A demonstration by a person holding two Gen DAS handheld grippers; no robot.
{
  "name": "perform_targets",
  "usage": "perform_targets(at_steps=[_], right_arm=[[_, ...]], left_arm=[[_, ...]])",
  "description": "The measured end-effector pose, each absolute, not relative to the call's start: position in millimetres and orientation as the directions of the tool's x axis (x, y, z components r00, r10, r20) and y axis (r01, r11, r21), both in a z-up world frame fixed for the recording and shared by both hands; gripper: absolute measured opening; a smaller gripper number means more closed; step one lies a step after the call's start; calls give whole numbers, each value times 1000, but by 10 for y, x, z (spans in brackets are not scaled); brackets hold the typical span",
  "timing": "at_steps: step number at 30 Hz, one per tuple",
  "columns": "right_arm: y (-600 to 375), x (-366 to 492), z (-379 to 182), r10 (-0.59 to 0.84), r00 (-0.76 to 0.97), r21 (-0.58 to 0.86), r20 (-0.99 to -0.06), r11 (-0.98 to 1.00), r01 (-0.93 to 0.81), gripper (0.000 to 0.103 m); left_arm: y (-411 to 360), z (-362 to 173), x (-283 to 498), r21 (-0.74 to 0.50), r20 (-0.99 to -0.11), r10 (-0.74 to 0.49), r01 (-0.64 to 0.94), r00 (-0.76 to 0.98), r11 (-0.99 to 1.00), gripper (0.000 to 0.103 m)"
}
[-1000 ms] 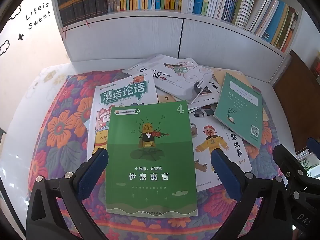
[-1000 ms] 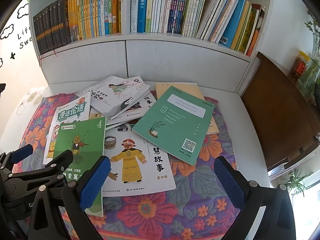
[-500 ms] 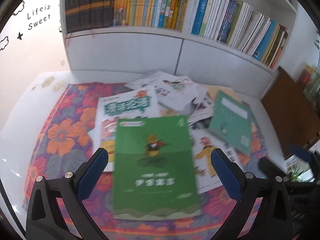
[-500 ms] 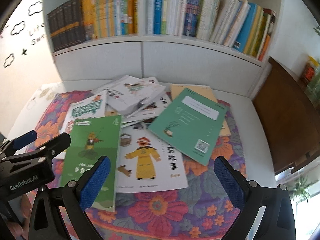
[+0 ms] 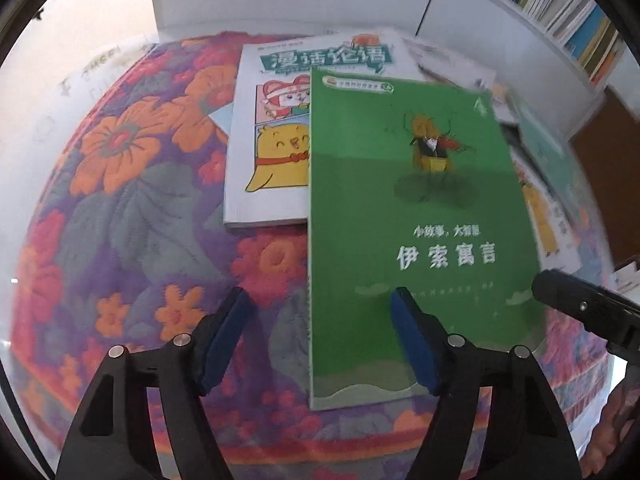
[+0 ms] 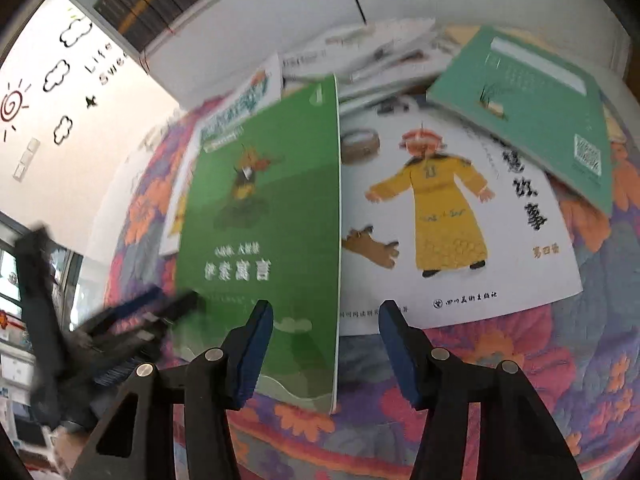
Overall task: Organize books
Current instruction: 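Close the left gripper on the green book's edge and lift it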
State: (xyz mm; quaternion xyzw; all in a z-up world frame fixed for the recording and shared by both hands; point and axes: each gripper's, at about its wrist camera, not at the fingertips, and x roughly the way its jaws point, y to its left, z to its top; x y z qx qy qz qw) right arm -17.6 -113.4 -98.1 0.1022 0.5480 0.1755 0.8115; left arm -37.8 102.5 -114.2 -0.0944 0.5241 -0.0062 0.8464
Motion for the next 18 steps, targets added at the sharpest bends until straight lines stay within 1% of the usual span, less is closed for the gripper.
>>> perform_targets(at_steps=[1,2,3,6,7,9,13,18], right_arm=[[-1118,-198,-960,408,337,369,-848,912,-177,52],[-1076,-237,-944,429,329,385,-841,903,-193,47],[-1050,-266,-950,439,321,392,-839,897,-204,46],[-926,-333,-987,393,322,330,-861,915,-232,45],[-888,-358,-1032,385,314,323,-868,918,-231,45],[-863,-387,-1090,384,304,324,-872,918,-231,44],[-875,-480,-1195,373,295,317,-880,922,-221,44],[-907,-756,-1123,359,310,280,-880,921,-271,44]], left_arm=[[1035,-1149,-396,-180,-883,-119,-94,453,979,71],[1029,-1157,-402,-188,-882,-128,-92,453,978,71],[1013,-1154,-408,-195,-880,-138,-82,455,977,70],[868,-1149,-439,-211,-869,-176,-26,462,977,70],[788,-1151,-470,-196,-870,-172,-3,461,981,72],[721,-1111,-497,-151,-867,-138,12,478,988,72],[666,-1100,-570,-140,-875,-148,53,461,989,72],[448,-1066,-868,-36,-881,-90,125,464,991,70]])
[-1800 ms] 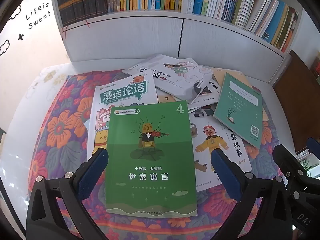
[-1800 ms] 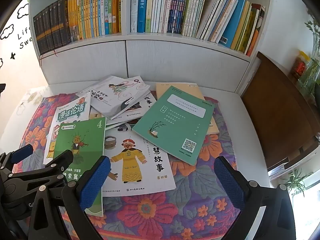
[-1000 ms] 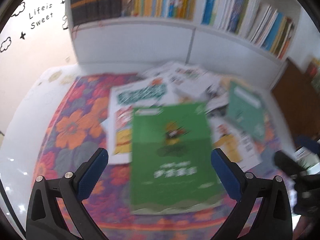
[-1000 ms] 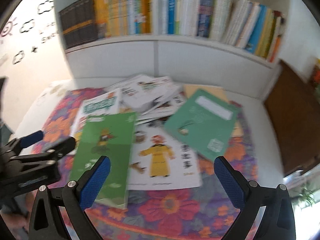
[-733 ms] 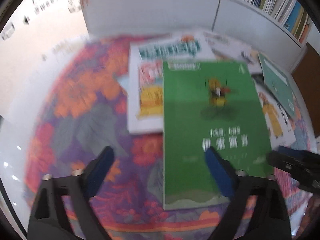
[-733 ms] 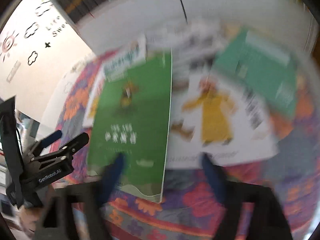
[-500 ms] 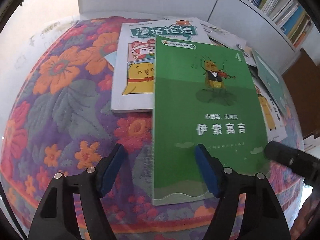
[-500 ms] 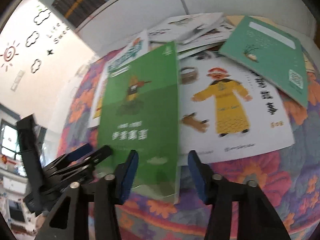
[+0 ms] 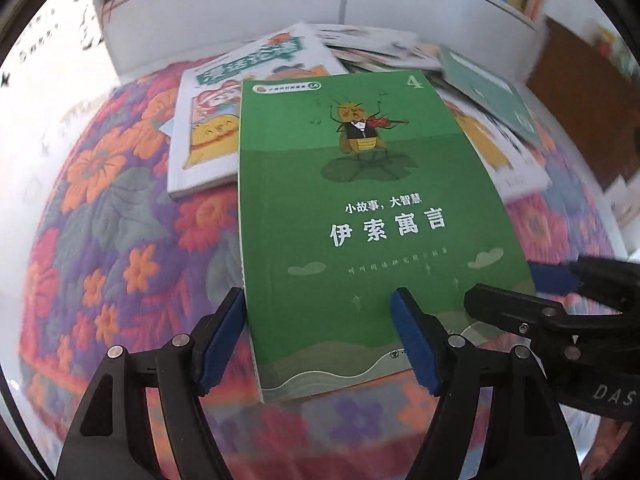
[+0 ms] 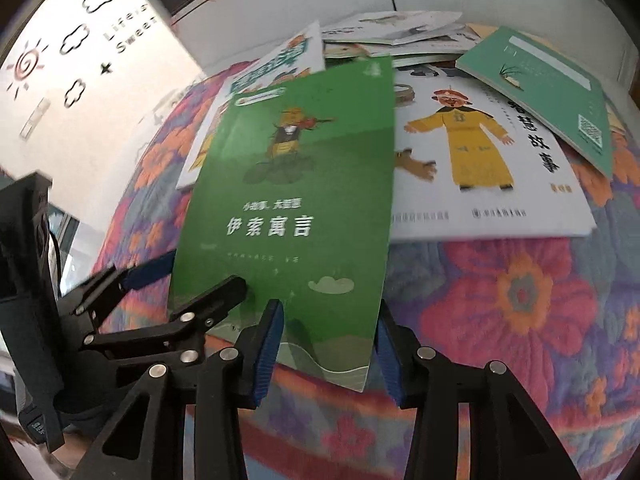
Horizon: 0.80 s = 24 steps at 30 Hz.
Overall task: Organize books
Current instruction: 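Close the left gripper on the green book's edge and lift it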
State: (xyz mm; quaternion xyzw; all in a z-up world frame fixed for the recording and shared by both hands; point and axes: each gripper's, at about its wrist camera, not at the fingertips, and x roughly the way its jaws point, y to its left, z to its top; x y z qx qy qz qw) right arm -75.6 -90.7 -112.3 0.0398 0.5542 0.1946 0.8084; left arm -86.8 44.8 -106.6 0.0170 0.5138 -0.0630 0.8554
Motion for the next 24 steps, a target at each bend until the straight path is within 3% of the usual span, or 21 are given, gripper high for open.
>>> perform_targets(at_steps=[5,7,10,13,17,21,24], right_arm=[[-1147,-1333,-1140,300,313,197,-901,926,-322,45],[-1363,-1510,-1213,339,261,248,-904,912,-325,45],[-1751,-1532,-1203,454,225,389,-862,878,-277,44],[-1832,-1399,-1187,415,255,336,-874,893,-300,44],[-1768,-1108,-1268,469,213,392,-857,862,-322,45],[-1825,-963,-1305,540,159,466,-827,815,-345,44],[-2023,-931,-1307,597,126,535,-793,779,-326,35]], left_arm=[[140,-1102,-1648,-43,-880,-163,268,446,962,70],[116,-1146,-1835,-124,-870,-249,301,425,945,71],[202,-1105,-1762,-124,-867,-239,274,438,954,70],[323,-1106,-1530,-167,-867,-257,238,426,957,67],[375,-1161,-1353,-224,-856,-309,241,415,944,64],[421,-1163,-1249,-252,-836,-338,244,432,936,48],[511,-1163,-1218,-288,-826,-366,237,428,928,42]])
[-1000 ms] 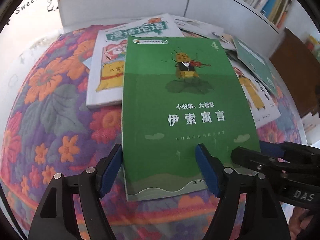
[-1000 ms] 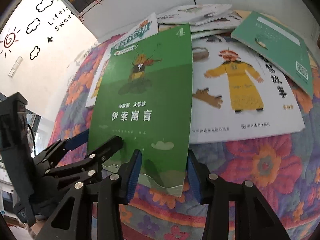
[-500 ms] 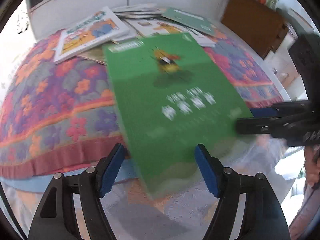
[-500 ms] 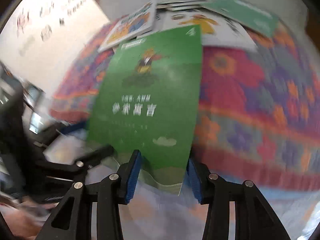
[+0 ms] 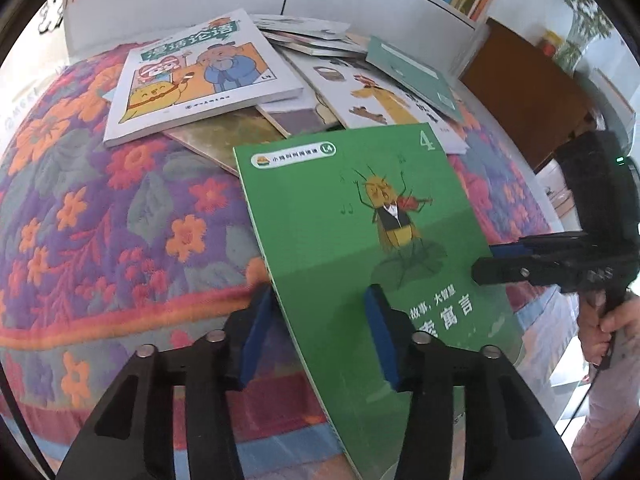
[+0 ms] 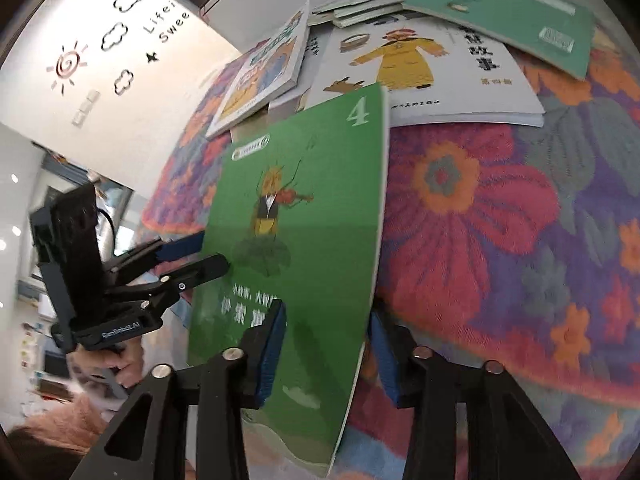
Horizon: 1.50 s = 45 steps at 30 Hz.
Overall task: Organize books
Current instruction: 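Close the left gripper on the green book's edge and lift it, then carry the green book upright and set it down on the quilt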
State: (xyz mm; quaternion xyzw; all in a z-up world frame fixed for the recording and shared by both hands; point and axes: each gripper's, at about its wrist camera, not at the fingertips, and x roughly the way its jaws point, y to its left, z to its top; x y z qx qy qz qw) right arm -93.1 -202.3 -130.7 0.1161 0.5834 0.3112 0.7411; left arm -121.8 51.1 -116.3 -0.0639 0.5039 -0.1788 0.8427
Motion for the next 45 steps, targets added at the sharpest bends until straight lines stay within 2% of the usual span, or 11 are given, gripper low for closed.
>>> perform_targets(at_steps=[1,6,9,14,17,26,31,38,45], right_arm=[[-2061,-894,-1326,610,123,552,-782,772,-316,28],[-2250,-869,-1436,707,115,664,-698,699,-268,20],[-2398,-1064,-1426,721,162,687,-674,692,-221,20],[-2277,-1402,-1237,612,252,566,-749,790,-235,20],[-2273,-1529,-1182,605,254,560,-755,796,-231,20],[-2462,-1796,-961,682,265,646,-682,731,-220,20],[-2395,-1853,-718,678,287,627,-677,735,-258,20],[-2228,-1777,-452,750,266,708,-605,660,-252,20],[-1944,-1647,-284,779,228,737,-584,626,-255,20]], left_arm=[[535,-1166,-1215,-298,-821,-373,234,431,925,42],[482,-1155,-1193,-273,-822,-341,211,455,939,42],[419,-1146,-1142,-268,-824,-334,205,458,941,42],[361,-1135,-1061,-288,-823,-349,199,449,937,41],[320,-1125,-1014,-325,-813,-384,207,438,923,40],[199,-1016,-964,-409,-793,-473,239,385,881,40],[220,-961,-941,-403,-801,-465,234,378,885,40],[436,-742,-910,-393,-794,-445,211,413,895,40],[770,-507,-873,-357,-789,-402,185,465,915,40]])
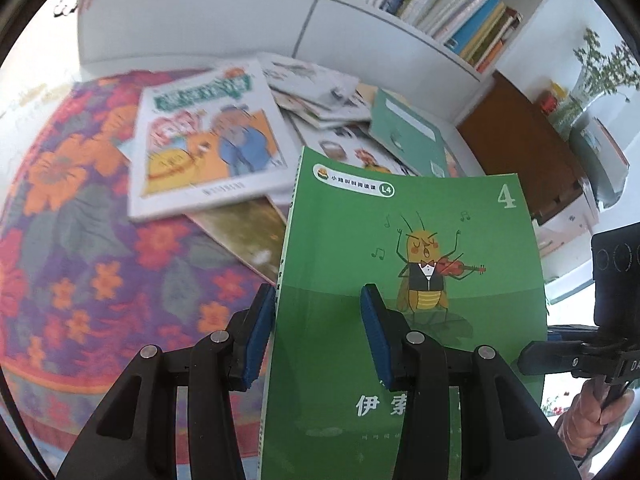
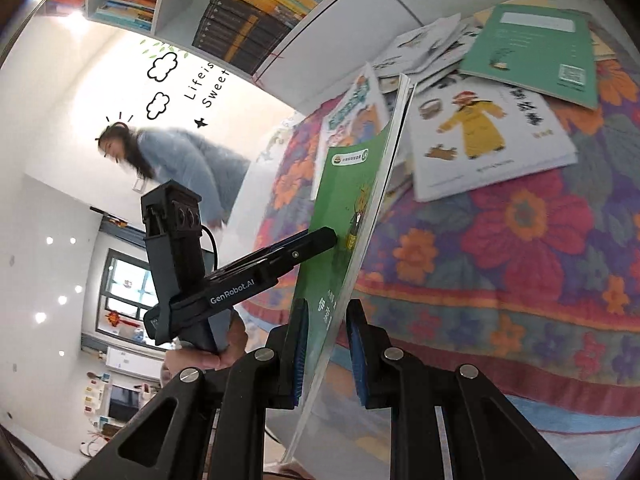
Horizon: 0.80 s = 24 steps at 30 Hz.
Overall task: Organize books
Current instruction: 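Carry the green book upright and set it down on the quilt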
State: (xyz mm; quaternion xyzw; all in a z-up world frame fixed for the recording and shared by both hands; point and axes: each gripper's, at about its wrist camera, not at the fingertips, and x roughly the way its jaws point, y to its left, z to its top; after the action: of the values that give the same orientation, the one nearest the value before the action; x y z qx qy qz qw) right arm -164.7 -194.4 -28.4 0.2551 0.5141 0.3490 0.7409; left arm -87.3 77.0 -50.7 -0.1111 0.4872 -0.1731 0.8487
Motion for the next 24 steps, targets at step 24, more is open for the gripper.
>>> perform_targets(at_steps=[24], right_arm=[[254,-881,-238,816,36,740,-576,540,-402,20]], left_arm=[[3004,-365,-565,-394,-729,-272,-60,629,917,40]])
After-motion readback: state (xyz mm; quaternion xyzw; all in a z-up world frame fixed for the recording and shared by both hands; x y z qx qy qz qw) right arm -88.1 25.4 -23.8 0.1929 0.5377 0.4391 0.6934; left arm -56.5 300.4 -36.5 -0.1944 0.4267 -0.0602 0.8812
